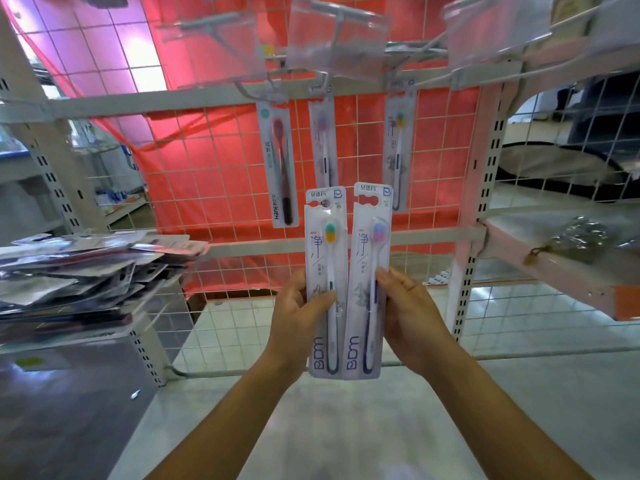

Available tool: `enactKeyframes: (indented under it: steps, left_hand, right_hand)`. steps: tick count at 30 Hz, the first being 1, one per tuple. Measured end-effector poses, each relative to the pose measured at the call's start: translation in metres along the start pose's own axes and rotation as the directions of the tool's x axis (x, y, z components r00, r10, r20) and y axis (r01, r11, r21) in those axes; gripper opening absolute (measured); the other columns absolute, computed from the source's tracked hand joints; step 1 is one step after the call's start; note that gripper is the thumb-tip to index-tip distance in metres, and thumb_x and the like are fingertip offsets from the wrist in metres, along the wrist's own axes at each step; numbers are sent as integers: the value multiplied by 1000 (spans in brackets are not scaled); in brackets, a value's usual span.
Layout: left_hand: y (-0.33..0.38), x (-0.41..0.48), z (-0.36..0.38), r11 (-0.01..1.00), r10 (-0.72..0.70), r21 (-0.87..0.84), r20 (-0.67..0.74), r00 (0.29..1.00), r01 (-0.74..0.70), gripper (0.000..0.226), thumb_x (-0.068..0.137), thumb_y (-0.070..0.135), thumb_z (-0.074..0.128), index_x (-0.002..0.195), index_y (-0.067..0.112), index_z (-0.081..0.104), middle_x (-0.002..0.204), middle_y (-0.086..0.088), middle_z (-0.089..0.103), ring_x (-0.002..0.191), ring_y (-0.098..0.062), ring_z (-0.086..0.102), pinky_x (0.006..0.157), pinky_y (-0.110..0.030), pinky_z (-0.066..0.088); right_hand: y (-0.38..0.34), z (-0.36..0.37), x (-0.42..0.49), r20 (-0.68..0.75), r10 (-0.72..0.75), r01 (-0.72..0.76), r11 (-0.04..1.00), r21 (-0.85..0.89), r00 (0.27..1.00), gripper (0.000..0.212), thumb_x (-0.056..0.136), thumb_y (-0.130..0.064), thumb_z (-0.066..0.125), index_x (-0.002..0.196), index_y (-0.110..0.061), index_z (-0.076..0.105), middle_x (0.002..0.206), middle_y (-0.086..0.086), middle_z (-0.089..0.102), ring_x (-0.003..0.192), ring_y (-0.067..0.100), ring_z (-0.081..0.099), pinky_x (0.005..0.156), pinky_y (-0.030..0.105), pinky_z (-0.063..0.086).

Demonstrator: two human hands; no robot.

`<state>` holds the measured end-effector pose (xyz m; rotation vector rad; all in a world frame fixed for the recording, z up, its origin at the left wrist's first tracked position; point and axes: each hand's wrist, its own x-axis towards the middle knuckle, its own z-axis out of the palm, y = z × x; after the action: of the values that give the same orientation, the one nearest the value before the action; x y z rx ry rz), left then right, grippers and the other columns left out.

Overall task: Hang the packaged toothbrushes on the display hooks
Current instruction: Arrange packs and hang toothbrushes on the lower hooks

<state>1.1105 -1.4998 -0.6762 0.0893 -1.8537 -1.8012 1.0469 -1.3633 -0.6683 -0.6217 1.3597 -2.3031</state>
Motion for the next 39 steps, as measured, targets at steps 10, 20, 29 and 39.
enactKeyframes:
  steps: [10, 20, 29, 39]
  left_hand:
    - [-3, 8, -9, 997, -56, -62, -42, 998, 53, 32, 89, 20, 57, 119, 11, 60, 110, -11, 70, 98, -29, 70, 84, -49, 58]
    - [6, 14, -21, 994, -34, -102, -75, 997, 27, 22, 97, 10, 53, 117, 13, 60, 110, -12, 70, 96, -30, 70, 85, -53, 57]
    - [17, 21, -25, 993, 101, -67, -11, 995, -102, 26, 83, 23, 55, 107, 19, 64, 97, -2, 73, 93, -26, 71, 75, -37, 59]
    - [17, 15, -29, 997, 73, -27, -38, 997, -74, 18, 96, 3, 50, 108, 12, 60, 85, 9, 73, 79, -14, 72, 65, -25, 58]
  right_hand:
    - [4, 10, 10, 10, 19, -18, 998, -60, 1000, 34, 96, -27, 46, 120, -10, 64, 110, 11, 72, 101, 27, 69, 83, 37, 58]
    - [-8, 25, 19, 21, -56, 57, 995, -83, 998, 30, 97, -26, 46, 113, -12, 67, 108, 11, 72, 102, 28, 69, 85, 38, 56]
    - [-41, 50, 20, 43, -256, 259, 959, -110, 966, 24, 90, -29, 51, 91, -23, 74, 99, 8, 74, 91, 24, 71, 76, 34, 59]
    - [-71, 64, 21, 115, -382, 392, 916, -83, 917, 25, 89, -28, 51, 84, -26, 75, 91, 1, 75, 85, 16, 71, 74, 29, 58]
